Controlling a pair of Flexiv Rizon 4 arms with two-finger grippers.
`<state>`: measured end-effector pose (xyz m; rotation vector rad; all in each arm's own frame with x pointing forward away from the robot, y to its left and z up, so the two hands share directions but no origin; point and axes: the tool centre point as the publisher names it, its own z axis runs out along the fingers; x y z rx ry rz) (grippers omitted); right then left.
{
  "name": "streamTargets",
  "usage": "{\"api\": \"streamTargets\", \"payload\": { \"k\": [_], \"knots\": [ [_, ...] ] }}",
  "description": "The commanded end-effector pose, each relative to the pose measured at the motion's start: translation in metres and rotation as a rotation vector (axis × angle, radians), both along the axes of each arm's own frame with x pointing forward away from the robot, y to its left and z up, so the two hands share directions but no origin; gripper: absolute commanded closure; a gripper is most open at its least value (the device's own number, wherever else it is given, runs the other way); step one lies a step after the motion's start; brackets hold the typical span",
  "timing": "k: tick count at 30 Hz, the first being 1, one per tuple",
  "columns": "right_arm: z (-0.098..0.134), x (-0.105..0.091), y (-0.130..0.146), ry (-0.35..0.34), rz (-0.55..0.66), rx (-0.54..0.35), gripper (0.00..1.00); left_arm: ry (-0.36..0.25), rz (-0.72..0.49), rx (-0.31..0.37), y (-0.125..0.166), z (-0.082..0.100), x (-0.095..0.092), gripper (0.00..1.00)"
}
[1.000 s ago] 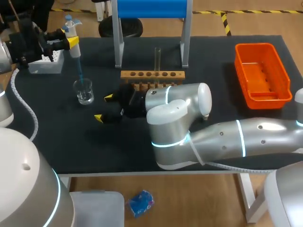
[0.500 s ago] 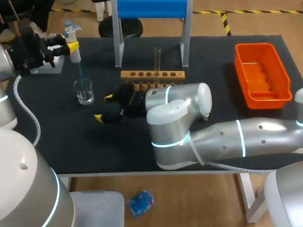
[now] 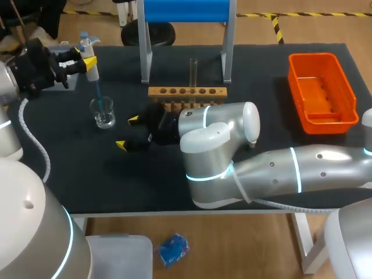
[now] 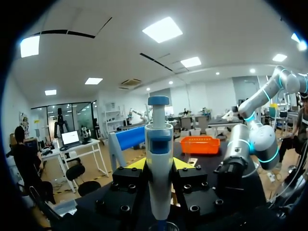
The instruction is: Invert the test tube, pick up the pipette, mount the tip to pipette, aspirate from beaker and dispense into the tube, eject the tip, return the pipette, and cap with the stopper.
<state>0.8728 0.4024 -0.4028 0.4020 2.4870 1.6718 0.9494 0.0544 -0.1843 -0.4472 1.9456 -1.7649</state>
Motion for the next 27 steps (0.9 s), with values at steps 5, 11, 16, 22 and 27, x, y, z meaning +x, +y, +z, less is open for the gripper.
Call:
{"api": "streamTargets", "payload": {
  "k": [5,11,16,22,27],
  "knots": [
    [0.0,0.0,0.001,0.0,-0.002,-0.003,0.0,-0.015,0.008,-0.003,-0.003,-0.004,0.001,1.0],
    [0.0,0.0,0.001,0.0,-0.002,-0.003,0.0,-0.014,0.01,0.002,-0.004,-0.008,0.0,1.0],
    [0.0,0.0,0.001,0.0,-0.002,-0.003,0.0,-0.013,0.013,-0.002,-0.005,-0.009,0.0,1.0],
    [0.0,0.0,0.001,0.0,-0.002,-0.003,0.0,-0.016,0.02,-0.002,-0.004,-0.011,0.0,1.0],
    [0.0,0.0,0.001,0.0,-0.002,-0.003,0.0,-0.016,0.019,-0.002,-0.003,-0.013,0.0,1.0]
  ]
}}
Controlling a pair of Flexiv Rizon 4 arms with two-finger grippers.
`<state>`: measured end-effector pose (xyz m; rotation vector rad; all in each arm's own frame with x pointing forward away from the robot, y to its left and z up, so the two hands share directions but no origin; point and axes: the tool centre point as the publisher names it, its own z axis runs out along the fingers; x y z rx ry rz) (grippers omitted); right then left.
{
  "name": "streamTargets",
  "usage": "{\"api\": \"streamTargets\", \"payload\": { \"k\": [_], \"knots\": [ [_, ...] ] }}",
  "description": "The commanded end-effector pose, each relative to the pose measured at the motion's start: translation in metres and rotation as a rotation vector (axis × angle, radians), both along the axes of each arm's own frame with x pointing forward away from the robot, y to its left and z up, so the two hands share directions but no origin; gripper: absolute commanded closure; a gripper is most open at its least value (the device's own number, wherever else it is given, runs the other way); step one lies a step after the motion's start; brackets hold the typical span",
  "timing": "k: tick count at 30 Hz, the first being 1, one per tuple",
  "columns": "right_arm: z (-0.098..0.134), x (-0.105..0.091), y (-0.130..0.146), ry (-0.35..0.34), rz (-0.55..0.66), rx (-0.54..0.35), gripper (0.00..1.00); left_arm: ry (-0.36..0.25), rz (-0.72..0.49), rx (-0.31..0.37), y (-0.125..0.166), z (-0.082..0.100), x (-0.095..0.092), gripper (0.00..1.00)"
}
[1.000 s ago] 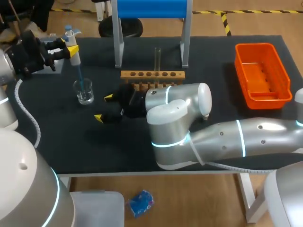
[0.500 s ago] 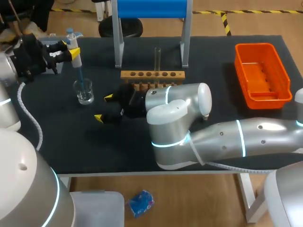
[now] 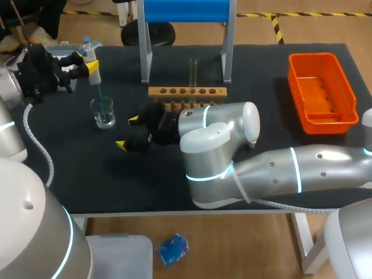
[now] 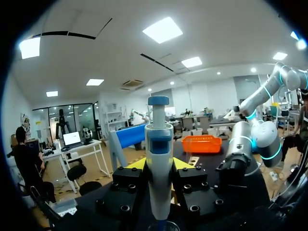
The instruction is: Invert the test tube, pick up the pipette, mount the tip to pipette, aspirate from beaker and dispense into the tube, eject the tip, return the pipette, and cap with the stopper.
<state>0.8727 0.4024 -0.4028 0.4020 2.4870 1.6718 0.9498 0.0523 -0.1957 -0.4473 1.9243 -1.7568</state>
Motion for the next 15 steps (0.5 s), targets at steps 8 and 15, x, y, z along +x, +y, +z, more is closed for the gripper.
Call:
{"api": "streamTargets", "payload": {
  "k": [8,15],
  "knots": [
    [-0.0003,-0.0001,0.0014,0.0,-0.002,-0.003,0.0,0.006,0.009,-0.006,-0.001,-0.0068,-0.0006,1.0],
    [-0.0003,-0.0001,0.0014,0.0,-0.002,-0.003,0.0,0.006,0.009,-0.007,-0.0013,-0.0074,-0.001,1.0]
  ]
}}
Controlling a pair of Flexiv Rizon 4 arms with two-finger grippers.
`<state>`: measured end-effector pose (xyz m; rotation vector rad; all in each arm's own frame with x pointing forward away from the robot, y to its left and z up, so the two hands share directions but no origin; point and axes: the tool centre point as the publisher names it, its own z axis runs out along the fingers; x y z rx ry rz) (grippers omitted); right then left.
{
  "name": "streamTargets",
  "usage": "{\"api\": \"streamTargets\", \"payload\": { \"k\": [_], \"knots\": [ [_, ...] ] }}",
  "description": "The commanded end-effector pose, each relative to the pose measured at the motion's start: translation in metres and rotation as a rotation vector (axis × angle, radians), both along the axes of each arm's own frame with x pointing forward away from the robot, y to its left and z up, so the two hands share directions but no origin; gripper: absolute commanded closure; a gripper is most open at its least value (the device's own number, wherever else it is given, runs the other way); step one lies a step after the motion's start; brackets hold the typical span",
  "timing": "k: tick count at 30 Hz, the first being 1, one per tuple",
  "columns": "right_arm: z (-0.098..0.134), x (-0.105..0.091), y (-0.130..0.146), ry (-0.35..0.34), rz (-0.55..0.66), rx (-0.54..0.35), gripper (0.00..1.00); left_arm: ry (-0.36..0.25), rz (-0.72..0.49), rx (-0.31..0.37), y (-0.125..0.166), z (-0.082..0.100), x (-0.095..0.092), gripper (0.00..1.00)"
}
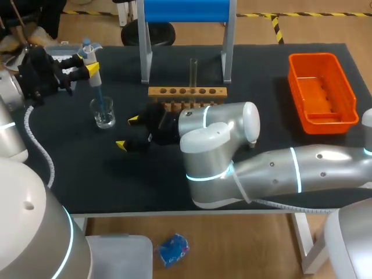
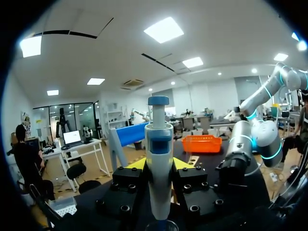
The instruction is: Invert the test tube, pick up the pipette, mount the tip to pipette, aspirate from beaker and dispense into the tube, eject the tip, return the pipette, and cap with the stopper.
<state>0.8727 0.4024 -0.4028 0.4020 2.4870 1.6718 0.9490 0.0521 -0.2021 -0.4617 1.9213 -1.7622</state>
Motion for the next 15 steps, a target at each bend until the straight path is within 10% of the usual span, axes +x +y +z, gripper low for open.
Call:
{"api": "streamTargets", "payload": {
  "k": [1,15],
  "knots": [
    [-0.0003,-0.0001,0.0014,0.0,-0.002,-0.003,0.0,-0.002,0.004,0.001,-0.0012,-0.0012,-0.0005,1.0],
    [-0.0003,-0.0001,0.0014,0.0,-0.002,-0.003,0.0,0.003,0.014,0.004,0.0014,-0.0029,-0.0032,1.0]
  ]
}}
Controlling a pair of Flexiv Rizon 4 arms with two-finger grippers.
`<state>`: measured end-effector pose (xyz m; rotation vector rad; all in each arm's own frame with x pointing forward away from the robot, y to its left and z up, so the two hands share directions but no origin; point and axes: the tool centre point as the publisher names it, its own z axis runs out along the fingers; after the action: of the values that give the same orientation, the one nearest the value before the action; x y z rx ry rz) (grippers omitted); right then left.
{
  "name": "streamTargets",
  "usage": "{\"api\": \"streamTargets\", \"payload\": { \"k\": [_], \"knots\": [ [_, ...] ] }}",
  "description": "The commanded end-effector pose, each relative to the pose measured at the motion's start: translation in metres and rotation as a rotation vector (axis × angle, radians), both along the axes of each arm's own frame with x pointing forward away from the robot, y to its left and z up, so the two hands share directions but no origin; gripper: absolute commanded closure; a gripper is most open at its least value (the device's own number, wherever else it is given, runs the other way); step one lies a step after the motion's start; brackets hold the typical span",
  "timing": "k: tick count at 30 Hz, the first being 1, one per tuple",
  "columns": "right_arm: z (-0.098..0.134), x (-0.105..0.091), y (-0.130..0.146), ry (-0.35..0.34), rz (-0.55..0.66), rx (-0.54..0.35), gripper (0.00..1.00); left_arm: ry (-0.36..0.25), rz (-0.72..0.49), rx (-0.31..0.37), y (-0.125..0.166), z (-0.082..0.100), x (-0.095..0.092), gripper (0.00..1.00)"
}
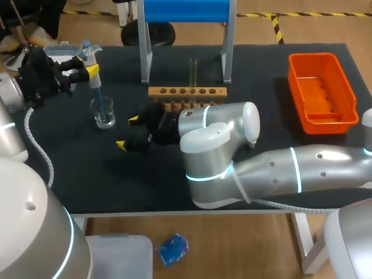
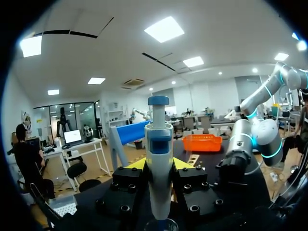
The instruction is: Invert the test tube, pick up the pipette, mount the tip to pipette, aspirate from beaker and dispense into the tube, eject the tip, return the pipette, and cap with the stopper.
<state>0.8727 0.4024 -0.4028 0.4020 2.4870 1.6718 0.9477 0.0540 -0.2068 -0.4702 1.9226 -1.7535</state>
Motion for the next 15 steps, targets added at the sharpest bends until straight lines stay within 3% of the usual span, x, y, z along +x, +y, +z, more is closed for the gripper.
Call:
{"api": "streamTargets", "payload": {
  "k": [1,15],
  "knots": [
    [-0.0003,-0.0001,0.0014,0.0,-0.002,-0.003,0.0,0.0,0.007,-0.002,-0.0004,0.0018,-0.002,1.0],
    [-0.0003,-0.0001,0.0014,0.0,-0.002,-0.003,0.0,-0.005,0.007,-0.005,-0.0013,-0.0012,-0.0017,1.0]
  ]
}}
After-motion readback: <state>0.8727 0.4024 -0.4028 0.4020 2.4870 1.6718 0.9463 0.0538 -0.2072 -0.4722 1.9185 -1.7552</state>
